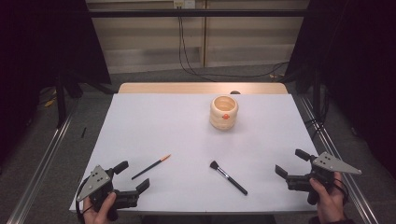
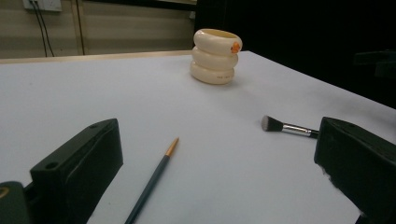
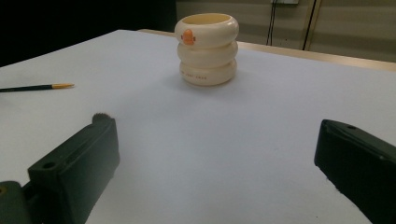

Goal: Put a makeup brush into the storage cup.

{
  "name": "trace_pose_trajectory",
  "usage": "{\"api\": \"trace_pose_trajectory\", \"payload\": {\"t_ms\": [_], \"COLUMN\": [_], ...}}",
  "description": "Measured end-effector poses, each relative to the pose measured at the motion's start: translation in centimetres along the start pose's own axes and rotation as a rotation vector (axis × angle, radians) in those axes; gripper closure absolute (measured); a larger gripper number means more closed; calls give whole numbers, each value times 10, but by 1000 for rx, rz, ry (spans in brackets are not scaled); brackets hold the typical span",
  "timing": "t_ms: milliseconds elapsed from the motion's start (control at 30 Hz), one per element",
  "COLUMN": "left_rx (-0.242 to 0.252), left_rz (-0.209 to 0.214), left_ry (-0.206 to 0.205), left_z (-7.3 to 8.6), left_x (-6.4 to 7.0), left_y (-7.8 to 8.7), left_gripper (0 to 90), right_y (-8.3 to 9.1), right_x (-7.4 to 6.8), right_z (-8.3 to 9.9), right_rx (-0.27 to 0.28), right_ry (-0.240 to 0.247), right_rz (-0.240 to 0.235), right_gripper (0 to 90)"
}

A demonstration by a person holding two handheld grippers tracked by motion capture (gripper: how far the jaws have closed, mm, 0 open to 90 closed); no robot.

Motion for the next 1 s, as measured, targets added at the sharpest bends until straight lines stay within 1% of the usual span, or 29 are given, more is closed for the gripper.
{"api": "trace_pose_trajectory", "payload": {"t_ms": [167,233,333,367,400,467,533,667,700,733,767,867,900,1000], "left_rx": [4,6,4,4,9,10,20,25,21,26,33,39,32,14], "left_rz": [7,6,10,3,9,5,18,17,26,31,27,38,50,42], "left_ry": [13,11,11,7,8,5,18,13,11,-4,-15,-23,-23,-24], "left_z": [0,0,0,0,-1,-1,-2,-3,-4,-5,-6,-7,-7,-7], "left_x": [1,0,0,0,0,0,1,1,2,3,5,7,9,9], "left_y": [0,0,-2,-2,-2,-1,0,0,0,1,1,1,0,0], "left_gripper": [10,10,10,10,10,10,10,9,10,9,9,9,9,12], "right_y": [-1,-1,-1,1,1,1,1,1,1,1,2,3,3,4], "right_x": [0,1,2,3,4,4,3,1,2,2,1,1,0,-1], "right_z": [0,0,0,0,0,0,0,0,0,0,0,0,-1,-1], "right_rx": [2,-1,2,3,5,9,10,6,5,6,8,14,17,21], "right_ry": [3,-5,-1,-8,-6,-9,-8,-9,-4,-7,-2,10,6,6], "right_rz": [-3,2,6,19,18,21,17,9,9,11,10,10,5,-2], "right_gripper": [0,0,0,0,0,0,0,0,0,0,0,0,0,0]}}
Point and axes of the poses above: each handheld gripper's, and its own axes: y roughly backward along the jaws, z roughly out of its underside, x roughly to its right, the point moved 8 cm from there along -y, roughly forward along the jaws, and after that the axes turned 3 degrees about -z, right-handed, at the moved point
